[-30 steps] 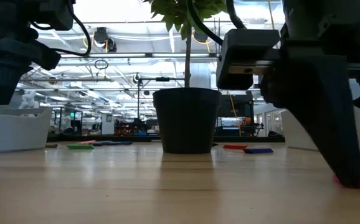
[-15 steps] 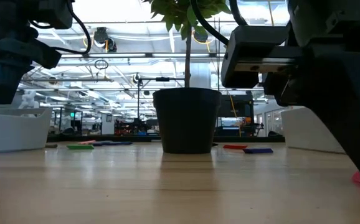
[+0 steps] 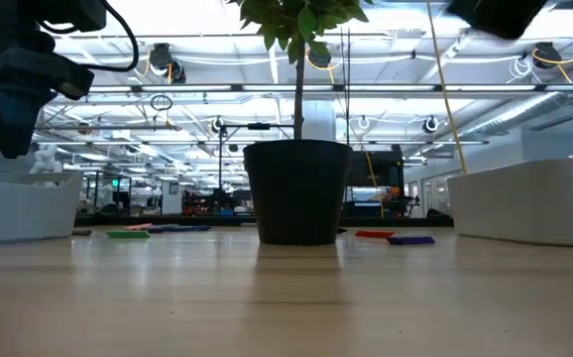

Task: Sort crayons/erasers/pens/pencils in bins
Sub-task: Put the pink eraser into the bottom right gray bin

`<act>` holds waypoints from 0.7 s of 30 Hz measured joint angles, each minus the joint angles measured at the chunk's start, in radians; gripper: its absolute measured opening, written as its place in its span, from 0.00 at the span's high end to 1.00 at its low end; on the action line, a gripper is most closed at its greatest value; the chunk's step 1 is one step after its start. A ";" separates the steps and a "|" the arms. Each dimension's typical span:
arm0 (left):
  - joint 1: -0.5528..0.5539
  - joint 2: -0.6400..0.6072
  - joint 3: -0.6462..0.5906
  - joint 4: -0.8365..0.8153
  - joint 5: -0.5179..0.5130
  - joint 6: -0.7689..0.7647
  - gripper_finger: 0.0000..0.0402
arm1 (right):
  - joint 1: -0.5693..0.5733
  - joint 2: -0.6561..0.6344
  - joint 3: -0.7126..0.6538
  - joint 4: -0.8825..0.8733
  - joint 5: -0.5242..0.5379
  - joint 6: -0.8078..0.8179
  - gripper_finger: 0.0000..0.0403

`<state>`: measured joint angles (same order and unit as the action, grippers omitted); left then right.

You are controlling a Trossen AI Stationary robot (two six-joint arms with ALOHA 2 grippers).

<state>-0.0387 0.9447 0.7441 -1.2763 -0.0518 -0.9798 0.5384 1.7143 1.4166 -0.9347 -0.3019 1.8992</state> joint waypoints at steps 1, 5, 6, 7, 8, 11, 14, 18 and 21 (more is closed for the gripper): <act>0.000 0.001 0.000 0.002 0.000 0.002 0.55 | 0.012 -0.034 -0.002 -0.044 -0.008 -0.004 0.87; -0.005 0.001 0.000 0.007 -0.001 0.027 0.55 | 0.073 -0.181 -0.050 -0.179 -0.015 -0.014 0.87; -0.007 0.001 0.000 0.016 -0.001 0.026 0.55 | 0.094 -0.218 -0.074 -0.205 -0.017 0.000 0.87; -0.008 -0.002 0.000 0.028 -0.002 0.022 0.55 | 0.114 -0.250 -0.101 -0.222 -0.018 0.017 0.87; -0.008 -0.006 0.000 0.042 -0.002 0.017 0.55 | 0.136 -0.282 -0.135 -0.225 -0.018 0.030 0.87; -0.008 -0.012 0.000 0.119 -0.002 0.014 0.55 | 0.201 -0.364 -0.258 -0.182 -0.033 0.054 0.87; -0.008 -0.025 0.000 0.170 0.014 0.026 0.55 | 0.250 -0.417 -0.408 -0.086 -0.092 0.062 0.87; -0.008 -0.057 0.028 0.185 0.033 -0.006 0.55 | 0.285 -0.442 -0.577 0.107 -0.092 0.147 0.87; -0.008 -0.088 0.088 0.186 0.015 -0.042 0.55 | 0.291 -0.441 -0.675 0.238 -0.091 0.155 0.87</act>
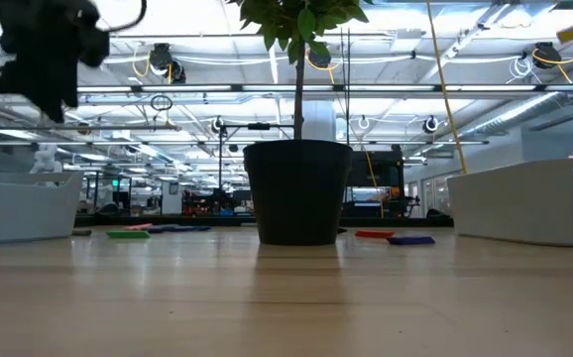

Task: Sort crayons/erasers/pens/pencils in bins
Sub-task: Put the pink eraser into the bottom right gray bin, then put the purple eraser into the bottom right gray bin

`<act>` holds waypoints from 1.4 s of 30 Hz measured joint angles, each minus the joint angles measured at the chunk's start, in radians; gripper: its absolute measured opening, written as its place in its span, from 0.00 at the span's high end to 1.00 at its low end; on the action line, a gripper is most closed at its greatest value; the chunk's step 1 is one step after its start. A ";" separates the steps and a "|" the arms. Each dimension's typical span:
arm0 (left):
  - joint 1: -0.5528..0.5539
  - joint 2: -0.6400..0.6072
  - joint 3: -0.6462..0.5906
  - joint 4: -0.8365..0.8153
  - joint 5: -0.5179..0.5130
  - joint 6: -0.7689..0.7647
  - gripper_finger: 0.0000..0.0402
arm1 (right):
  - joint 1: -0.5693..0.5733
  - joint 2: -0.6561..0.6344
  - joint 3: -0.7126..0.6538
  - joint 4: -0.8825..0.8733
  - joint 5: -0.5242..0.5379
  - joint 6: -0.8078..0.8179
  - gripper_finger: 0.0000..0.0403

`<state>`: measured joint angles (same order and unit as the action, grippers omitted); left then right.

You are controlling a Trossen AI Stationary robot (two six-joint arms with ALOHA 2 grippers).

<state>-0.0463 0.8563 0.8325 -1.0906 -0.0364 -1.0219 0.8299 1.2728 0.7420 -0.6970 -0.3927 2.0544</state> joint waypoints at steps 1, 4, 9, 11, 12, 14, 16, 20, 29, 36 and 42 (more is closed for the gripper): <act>0.000 -0.009 0.024 -0.001 -0.011 -0.005 0.55 | 0.000 0.000 -0.027 0.038 -0.001 0.002 0.86; 0.000 -0.030 0.095 -0.005 -0.051 -0.018 0.55 | 0.000 -0.001 -0.076 0.095 -0.007 -0.029 0.84; 0.000 -0.041 0.203 -0.005 -0.164 -0.028 0.55 | 0.000 -0.016 -0.087 0.090 -0.017 -0.123 0.72; 0.000 -0.041 0.237 -0.006 -0.205 -0.027 0.55 | 0.000 -0.032 -0.088 0.086 -0.014 -0.144 0.67; 0.000 -0.041 0.253 -0.006 -0.226 -0.025 0.55 | 0.000 -0.044 -0.087 0.087 -0.012 -0.153 0.64; 0.000 -0.040 0.277 -0.004 -0.256 -0.026 0.55 | 0.003 -0.074 -0.073 0.083 0.000 -0.164 0.61; 0.000 -0.040 0.294 -0.005 -0.281 -0.028 0.55 | 0.003 -0.105 -0.041 0.082 0.005 -0.174 0.59; 0.000 -0.040 0.306 -0.005 -0.309 -0.041 0.55 | -0.007 -0.143 0.088 0.003 0.072 -0.246 0.59; 0.000 -0.026 0.306 -0.005 -0.339 0.075 0.55 | -0.238 -0.104 0.345 -0.096 0.545 -0.921 0.67; 0.000 -0.026 0.306 -0.004 -0.288 0.200 0.55 | -0.405 -0.111 0.330 -0.013 0.786 -1.613 0.67; 0.000 -0.026 0.306 -0.004 -0.241 0.209 0.55 | -0.562 -0.093 0.160 0.188 0.622 -1.946 0.66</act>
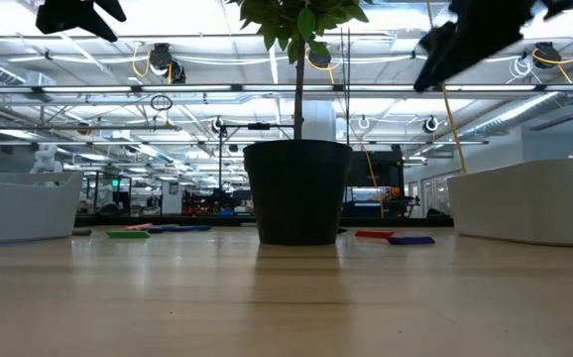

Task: Sort crayons/erasers/pens/pencils in bins
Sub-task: Put the purple eraser into the bottom right gray bin

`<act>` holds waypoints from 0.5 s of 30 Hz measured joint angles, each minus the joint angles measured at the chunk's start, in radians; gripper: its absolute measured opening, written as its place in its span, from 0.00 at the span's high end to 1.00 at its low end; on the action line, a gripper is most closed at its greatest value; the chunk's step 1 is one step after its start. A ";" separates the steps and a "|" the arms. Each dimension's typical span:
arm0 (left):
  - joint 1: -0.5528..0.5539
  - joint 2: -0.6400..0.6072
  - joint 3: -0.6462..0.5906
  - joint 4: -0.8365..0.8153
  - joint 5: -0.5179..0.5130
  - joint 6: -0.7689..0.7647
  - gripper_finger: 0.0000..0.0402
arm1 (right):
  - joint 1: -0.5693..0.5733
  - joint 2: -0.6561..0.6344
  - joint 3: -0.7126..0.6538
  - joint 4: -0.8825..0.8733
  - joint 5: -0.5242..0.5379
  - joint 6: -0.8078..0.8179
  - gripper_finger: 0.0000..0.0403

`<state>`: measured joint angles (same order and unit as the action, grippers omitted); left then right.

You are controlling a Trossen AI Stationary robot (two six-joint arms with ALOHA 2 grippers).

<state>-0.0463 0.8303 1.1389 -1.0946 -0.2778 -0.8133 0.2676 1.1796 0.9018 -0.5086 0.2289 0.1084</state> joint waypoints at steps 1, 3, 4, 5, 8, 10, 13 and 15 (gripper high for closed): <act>0.000 0.000 0.000 0.001 0.011 -0.001 0.55 | -0.037 0.017 -0.021 0.039 -0.058 -0.010 0.64; -0.001 0.000 0.000 0.001 0.017 -0.002 0.55 | -0.097 0.059 -0.049 0.082 -0.140 -0.042 0.60; -0.001 0.000 0.000 0.001 0.016 0.001 0.55 | -0.124 0.085 -0.055 0.089 -0.167 -0.077 0.58; 0.000 0.000 0.000 0.001 0.015 0.004 0.55 | -0.144 0.110 -0.056 0.102 -0.183 -0.121 0.55; 0.000 0.001 0.000 0.001 0.001 -0.012 0.55 | -0.199 0.197 -0.066 0.117 -0.248 -0.260 0.48; 0.000 0.001 0.000 0.001 -0.002 -0.017 0.55 | -0.222 0.253 -0.073 0.141 -0.308 -0.316 0.46; 0.000 0.001 0.000 0.001 -0.003 -0.001 0.55 | -0.227 0.315 -0.075 0.192 -0.339 -0.355 0.46; 0.000 0.001 0.000 0.001 -0.003 0.005 0.55 | -0.227 0.353 -0.075 0.213 -0.347 -0.381 0.46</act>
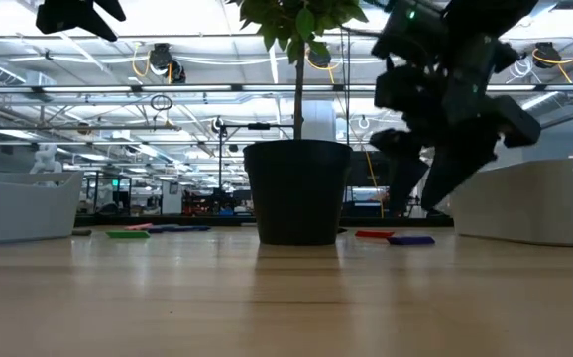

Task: Sort crayons/erasers/pens/pencils in bins
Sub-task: Put the purple eraser into the bottom right gray bin

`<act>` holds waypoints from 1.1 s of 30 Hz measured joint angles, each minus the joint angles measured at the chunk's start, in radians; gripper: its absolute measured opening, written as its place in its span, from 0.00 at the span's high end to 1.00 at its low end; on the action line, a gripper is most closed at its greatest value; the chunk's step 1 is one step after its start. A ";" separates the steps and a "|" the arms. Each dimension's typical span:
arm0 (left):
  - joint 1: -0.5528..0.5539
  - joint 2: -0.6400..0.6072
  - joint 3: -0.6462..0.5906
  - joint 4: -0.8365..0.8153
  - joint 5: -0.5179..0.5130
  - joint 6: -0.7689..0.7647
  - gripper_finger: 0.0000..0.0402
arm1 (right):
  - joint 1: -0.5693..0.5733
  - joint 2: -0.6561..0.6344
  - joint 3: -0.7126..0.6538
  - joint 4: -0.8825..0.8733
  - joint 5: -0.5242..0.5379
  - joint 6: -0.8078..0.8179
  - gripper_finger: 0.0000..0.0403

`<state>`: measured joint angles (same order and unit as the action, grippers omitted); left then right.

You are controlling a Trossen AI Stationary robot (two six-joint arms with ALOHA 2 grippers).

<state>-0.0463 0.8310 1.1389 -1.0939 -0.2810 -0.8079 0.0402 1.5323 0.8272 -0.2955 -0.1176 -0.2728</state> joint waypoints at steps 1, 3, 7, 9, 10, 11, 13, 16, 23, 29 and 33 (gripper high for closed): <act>0.000 0.000 0.000 0.000 0.000 0.001 0.55 | -0.001 0.016 0.000 0.013 -0.017 -0.008 0.47; 0.000 0.000 0.000 0.000 0.000 0.001 0.55 | -0.006 0.041 0.000 0.053 -0.045 -0.012 0.47; 0.000 0.000 0.000 0.000 0.000 -0.013 0.55 | -0.009 0.081 0.000 0.066 -0.044 -0.030 0.47; 0.000 0.000 0.000 0.000 0.000 -0.013 0.55 | -0.018 0.091 0.000 0.063 -0.045 -0.029 0.47; 0.000 0.000 0.000 0.000 0.000 -0.012 0.55 | -0.022 0.095 0.000 0.062 -0.045 -0.030 0.47; 0.000 0.000 0.000 0.000 0.000 -0.010 0.55 | -0.026 0.100 0.000 0.061 -0.044 -0.030 0.47; 0.000 0.000 0.000 -0.001 0.000 -0.009 0.55 | -0.035 0.104 -0.008 0.063 -0.044 -0.034 0.47; 0.000 0.000 0.000 -0.001 0.000 -0.008 0.55 | -0.047 0.103 -0.030 0.085 -0.051 -0.035 0.49; 0.000 0.000 0.000 -0.001 0.000 -0.008 0.55 | -0.054 0.098 -0.082 0.119 -0.069 -0.036 0.63; 0.000 0.000 0.000 -0.001 0.000 -0.016 0.55 | -0.054 0.099 -0.096 0.112 -0.070 -0.036 0.75; 0.000 0.000 0.000 -0.001 0.000 -0.011 0.55 | -0.053 0.100 -0.097 0.109 -0.070 -0.035 0.81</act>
<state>-0.0463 0.8310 1.1385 -1.0946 -0.2810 -0.8190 -0.0131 1.6321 0.7307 -0.1868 -0.1872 -0.3083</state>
